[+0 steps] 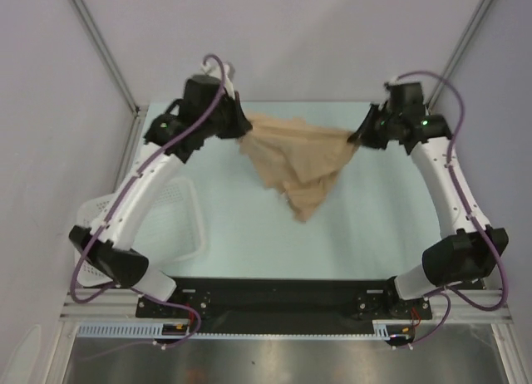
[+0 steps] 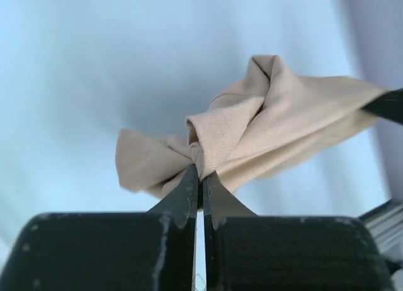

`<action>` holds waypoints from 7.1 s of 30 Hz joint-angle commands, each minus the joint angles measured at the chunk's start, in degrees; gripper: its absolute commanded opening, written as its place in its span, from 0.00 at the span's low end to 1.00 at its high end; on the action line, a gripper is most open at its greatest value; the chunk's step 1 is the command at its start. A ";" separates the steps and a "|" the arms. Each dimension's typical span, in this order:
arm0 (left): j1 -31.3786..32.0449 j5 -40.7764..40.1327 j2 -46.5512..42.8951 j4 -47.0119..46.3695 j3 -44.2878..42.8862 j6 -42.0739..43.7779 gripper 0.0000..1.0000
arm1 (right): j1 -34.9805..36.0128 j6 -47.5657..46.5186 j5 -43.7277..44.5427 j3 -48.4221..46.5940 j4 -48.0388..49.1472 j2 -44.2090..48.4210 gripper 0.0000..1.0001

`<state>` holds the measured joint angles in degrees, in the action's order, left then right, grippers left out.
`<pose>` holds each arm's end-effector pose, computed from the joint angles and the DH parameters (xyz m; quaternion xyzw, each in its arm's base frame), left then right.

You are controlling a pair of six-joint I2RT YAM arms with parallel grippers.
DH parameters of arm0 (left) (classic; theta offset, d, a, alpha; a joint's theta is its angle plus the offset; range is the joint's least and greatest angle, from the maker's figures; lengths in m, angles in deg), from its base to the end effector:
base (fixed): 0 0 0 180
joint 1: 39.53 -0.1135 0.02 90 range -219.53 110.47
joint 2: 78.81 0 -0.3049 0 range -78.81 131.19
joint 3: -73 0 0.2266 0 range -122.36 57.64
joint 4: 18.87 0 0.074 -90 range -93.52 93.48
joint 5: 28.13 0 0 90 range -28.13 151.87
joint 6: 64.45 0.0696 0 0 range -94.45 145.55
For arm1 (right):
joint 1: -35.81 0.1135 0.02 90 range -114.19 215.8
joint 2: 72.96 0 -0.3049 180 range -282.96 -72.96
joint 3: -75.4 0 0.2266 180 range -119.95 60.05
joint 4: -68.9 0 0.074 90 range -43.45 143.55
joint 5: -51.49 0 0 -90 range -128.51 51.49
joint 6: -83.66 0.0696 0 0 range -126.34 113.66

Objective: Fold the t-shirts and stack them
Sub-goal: Move the tshirt to the center of the board, then flatten the tshirt out

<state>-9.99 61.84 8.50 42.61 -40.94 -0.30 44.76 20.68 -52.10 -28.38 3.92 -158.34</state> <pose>0.2837 -0.1607 0.4376 0.0284 0.8859 -0.2149 0.4100 0.3015 0.0640 0.3860 0.1017 0.9180 0.2180 0.3154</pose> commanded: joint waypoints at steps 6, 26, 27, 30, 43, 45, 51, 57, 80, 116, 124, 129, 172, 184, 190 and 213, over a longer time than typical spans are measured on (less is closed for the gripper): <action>-2.56 -7.80 -17.22 5.30 -3.75 4.32 0.00 | -4.29 -8.75 10.42 -18.58 -19.19 6.59 0.00; 0.77 13.65 -26.33 -4.71 38.89 -1.92 0.75 | -5.36 -5.94 2.00 22.83 -16.12 19.19 0.96; 1.57 13.66 -25.01 -7.52 39.08 -2.28 0.75 | -4.56 -4.89 -0.37 24.42 -15.07 19.81 0.95; 3.41 13.14 -15.38 -8.69 36.20 -1.05 0.83 | -5.34 -2.42 -1.79 29.95 -12.43 20.26 0.96; 4.92 -0.76 13.84 -11.50 25.90 3.17 0.98 | -17.47 5.92 5.86 39.28 -12.79 21.13 1.00; 4.56 2.75 16.92 -12.98 24.94 2.73 0.95 | -18.61 6.90 0.88 41.92 -11.29 20.44 1.00; 3.86 8.37 21.41 -16.42 23.70 3.78 0.86 | -15.29 3.75 -2.51 42.90 -7.24 16.14 0.93; 2.19 18.65 25.70 -20.64 23.36 3.26 0.62 | -14.40 1.36 -3.12 42.28 -6.19 11.40 0.94; -8.18 10.23 -9.51 -11.77 8.35 0.00 0.00 | 20.12 14.35 -18.37 32.54 14.28 -6.09 0.00; 12.66 11.02 -3.60 -8.77 16.99 12.84 0.60 | -9.14 3.29 -13.56 35.51 -2.09 20.09 0.52; 8.79 17.52 -3.73 -11.93 29.84 10.91 0.79 | 1.42 3.30 -5.67 25.15 1.99 2.00 0.58; 6.50 19.55 0.58 -15.10 31.88 5.81 0.76 | 2.91 3.74 -1.19 17.16 0.24 -8.38 0.84; 6.67 12.97 10.17 -24.16 36.89 -9.05 0.26 | 7.75 16.13 16.13 -0.26 -2.14 -31.07 0.28; 6.67 -1.90 -0.73 -11.07 24.85 0.97 0.00 | 8.28 7.52 19.39 3.07 -7.06 -16.41 0.00; 6.15 -9.71 -0.74 -5.72 13.98 5.89 0.00 | 6.97 5.85 14.73 2.47 -8.64 -4.02 0.00; 6.14 -26.68 -4.51 -19.84 -25.59 36.82 0.00 | -11.32 -6.02 -21.55 11.44 -17.96 40.91 0.00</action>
<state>-3.50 39.44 10.77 29.63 -60.94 27.22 33.02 17.97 -61.23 -11.83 -15.16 -120.07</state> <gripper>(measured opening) 0.017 0.022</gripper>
